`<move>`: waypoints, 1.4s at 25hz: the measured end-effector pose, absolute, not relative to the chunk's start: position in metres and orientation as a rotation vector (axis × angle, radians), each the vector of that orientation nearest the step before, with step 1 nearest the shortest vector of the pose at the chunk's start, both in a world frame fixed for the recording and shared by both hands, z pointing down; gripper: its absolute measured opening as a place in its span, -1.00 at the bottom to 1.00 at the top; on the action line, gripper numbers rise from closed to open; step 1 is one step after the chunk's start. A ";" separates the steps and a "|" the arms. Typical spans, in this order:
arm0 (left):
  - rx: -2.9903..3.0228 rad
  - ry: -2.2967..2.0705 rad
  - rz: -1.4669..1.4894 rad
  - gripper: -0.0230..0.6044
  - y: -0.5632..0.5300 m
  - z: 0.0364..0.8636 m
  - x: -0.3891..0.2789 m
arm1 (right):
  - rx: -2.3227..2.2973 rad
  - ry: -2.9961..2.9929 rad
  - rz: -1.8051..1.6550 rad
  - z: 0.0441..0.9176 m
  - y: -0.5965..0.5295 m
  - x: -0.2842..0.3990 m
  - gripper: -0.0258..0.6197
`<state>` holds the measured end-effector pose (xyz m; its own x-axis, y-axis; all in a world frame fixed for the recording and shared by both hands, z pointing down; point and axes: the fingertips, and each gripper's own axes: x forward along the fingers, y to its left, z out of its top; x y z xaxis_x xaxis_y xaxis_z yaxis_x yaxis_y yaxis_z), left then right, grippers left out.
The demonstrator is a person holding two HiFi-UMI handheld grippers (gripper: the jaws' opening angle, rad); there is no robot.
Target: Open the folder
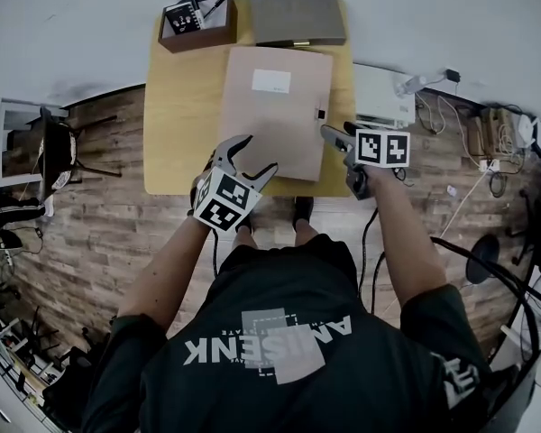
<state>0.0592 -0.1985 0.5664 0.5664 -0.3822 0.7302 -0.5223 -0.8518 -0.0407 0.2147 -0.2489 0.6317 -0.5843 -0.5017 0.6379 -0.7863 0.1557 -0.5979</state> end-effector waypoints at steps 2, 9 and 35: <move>2.611 -0.749 1.178 0.01 -0.198 0.573 0.060 | 1.253 -2.132 1.441 0.639 -0.252 0.218 0.03; 2.547 -0.747 1.219 0.01 -0.196 0.590 0.053 | 1.239 -2.120 1.503 0.647 -0.259 0.215 0.03; 2.734 -0.421 1.948 0.01 -0.172 0.636 0.058 | 1.213 -2.111 1.573 0.653 -0.259 0.213 0.03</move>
<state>0.0585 -0.1716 0.6356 0.3163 -0.3361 0.8871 -0.0604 -0.9404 -0.3347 0.2132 -0.2587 0.6525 -0.6253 -0.4699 0.6231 -0.7314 0.0745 -0.6778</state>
